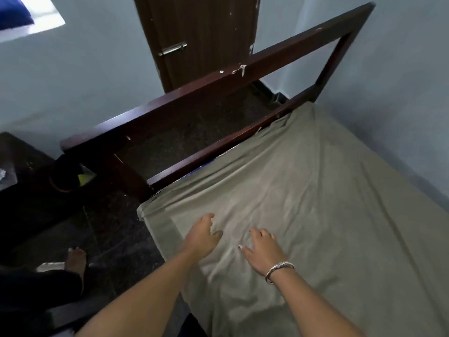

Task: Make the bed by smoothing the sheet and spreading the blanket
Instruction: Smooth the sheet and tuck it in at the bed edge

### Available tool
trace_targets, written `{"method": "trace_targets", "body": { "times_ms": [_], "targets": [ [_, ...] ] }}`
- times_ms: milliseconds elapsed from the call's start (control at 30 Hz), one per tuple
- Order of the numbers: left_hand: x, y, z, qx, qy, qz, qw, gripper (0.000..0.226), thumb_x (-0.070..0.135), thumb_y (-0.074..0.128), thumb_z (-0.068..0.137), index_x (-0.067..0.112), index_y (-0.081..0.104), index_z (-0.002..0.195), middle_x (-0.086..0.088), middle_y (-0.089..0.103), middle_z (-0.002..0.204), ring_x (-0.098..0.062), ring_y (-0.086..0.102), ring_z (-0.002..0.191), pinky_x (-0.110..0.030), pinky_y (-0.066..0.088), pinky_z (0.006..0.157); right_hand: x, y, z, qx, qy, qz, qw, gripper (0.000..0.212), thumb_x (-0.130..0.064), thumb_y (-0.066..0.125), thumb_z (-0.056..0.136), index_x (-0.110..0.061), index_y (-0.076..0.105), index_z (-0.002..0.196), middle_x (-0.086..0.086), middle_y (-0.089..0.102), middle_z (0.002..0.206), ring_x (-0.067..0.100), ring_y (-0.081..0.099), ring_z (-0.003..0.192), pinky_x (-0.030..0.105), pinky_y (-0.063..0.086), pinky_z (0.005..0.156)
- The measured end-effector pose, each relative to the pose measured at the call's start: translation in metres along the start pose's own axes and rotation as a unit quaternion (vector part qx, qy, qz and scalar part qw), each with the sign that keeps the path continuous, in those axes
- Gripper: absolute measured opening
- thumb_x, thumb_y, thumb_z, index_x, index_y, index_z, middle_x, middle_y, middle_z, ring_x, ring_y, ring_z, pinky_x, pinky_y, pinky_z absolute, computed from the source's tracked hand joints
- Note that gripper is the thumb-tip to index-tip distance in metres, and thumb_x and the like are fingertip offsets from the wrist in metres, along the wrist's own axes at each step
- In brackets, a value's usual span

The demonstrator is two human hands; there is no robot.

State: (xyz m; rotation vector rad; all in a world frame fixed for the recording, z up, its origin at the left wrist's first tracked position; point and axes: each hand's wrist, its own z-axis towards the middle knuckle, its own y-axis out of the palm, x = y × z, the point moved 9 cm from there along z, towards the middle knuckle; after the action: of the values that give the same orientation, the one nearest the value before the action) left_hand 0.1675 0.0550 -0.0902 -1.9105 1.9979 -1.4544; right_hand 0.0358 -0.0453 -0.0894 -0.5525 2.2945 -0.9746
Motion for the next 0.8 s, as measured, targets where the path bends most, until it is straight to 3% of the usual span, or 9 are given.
{"method": "trace_targets", "body": {
  "times_ms": [233, 433, 567, 633, 700, 800],
  "targets": [
    [-0.039, -0.017, 0.092, 0.04, -0.006, 0.018, 0.999, 0.049, 0.026, 0.051, 0.094, 0.012, 0.037, 0.139, -0.005, 0.047, 0.134, -0.02, 0.051, 0.117, -0.031, 0.043, 0.094, -0.047, 0.025, 0.111, 0.032, -0.066, -0.016, 0.997, 0.045, -0.036, 0.051, 0.091, -0.009, 0.047, 0.127, 0.011, 0.05, 0.131, 0.03, 0.041, 0.123, 0.036, 0.031, 0.105],
    [-0.067, -0.026, 0.139, 0.102, -0.023, 0.049, 0.993, 0.049, 0.016, 0.039, 0.093, 0.013, 0.033, 0.142, -0.005, 0.041, 0.141, -0.026, 0.048, 0.122, -0.036, 0.042, 0.095, -0.085, 0.06, 0.176, 0.068, -0.148, 0.032, 0.986, 0.039, -0.013, 0.06, 0.084, 0.001, 0.056, 0.12, 0.021, 0.051, 0.13, 0.038, 0.05, 0.118, 0.04, 0.039, 0.102],
    [-0.078, -0.039, 0.151, 0.139, -0.047, 0.066, 0.987, 0.062, 0.012, 0.04, 0.09, 0.018, 0.019, 0.148, -0.002, 0.038, 0.142, -0.026, 0.051, 0.118, -0.038, 0.045, 0.088, -0.107, 0.063, 0.208, 0.125, -0.199, 0.051, 0.97, 0.04, -0.017, 0.045, 0.083, -0.003, 0.058, 0.118, 0.017, 0.053, 0.131, 0.037, 0.057, 0.11, 0.041, 0.046, 0.095],
    [-0.086, -0.043, 0.158, 0.154, -0.07, 0.084, 0.982, 0.066, 0.017, 0.041, 0.092, 0.019, 0.009, 0.149, -0.005, 0.044, 0.138, -0.028, 0.055, 0.112, -0.038, 0.044, 0.079, -0.12, 0.064, 0.22, 0.123, -0.224, 0.04, 0.966, 0.05, -0.025, 0.032, 0.086, -0.011, 0.051, 0.13, 0.01, 0.054, 0.131, 0.034, 0.056, 0.11, 0.038, 0.045, 0.094],
    [-0.098, -0.046, 0.165, 0.162, -0.109, 0.097, 0.976, 0.069, 0.021, 0.041, 0.092, 0.019, 0.002, 0.149, -0.009, 0.056, 0.124, -0.03, 0.058, 0.104, -0.036, 0.042, 0.072, -0.128, 0.067, 0.232, 0.104, -0.21, 0.033, 0.972, 0.052, -0.024, 0.035, 0.094, -0.017, 0.031, 0.145, 0.009, 0.059, 0.122, 0.034, 0.053, 0.107, 0.041, 0.044, 0.09],
    [-0.117, -0.05, 0.178, 0.169, -0.155, 0.091, 0.969, 0.066, 0.021, 0.041, 0.092, 0.017, 0.007, 0.148, -0.013, 0.062, 0.112, -0.035, 0.059, 0.101, -0.037, 0.043, 0.073, -0.137, 0.073, 0.248, 0.073, -0.177, -0.023, 0.981, 0.063, -0.025, 0.037, 0.098, -0.033, 0.001, 0.149, 0.014, 0.063, 0.107, 0.035, 0.053, 0.1, 0.042, 0.045, 0.081]
  ]
}}
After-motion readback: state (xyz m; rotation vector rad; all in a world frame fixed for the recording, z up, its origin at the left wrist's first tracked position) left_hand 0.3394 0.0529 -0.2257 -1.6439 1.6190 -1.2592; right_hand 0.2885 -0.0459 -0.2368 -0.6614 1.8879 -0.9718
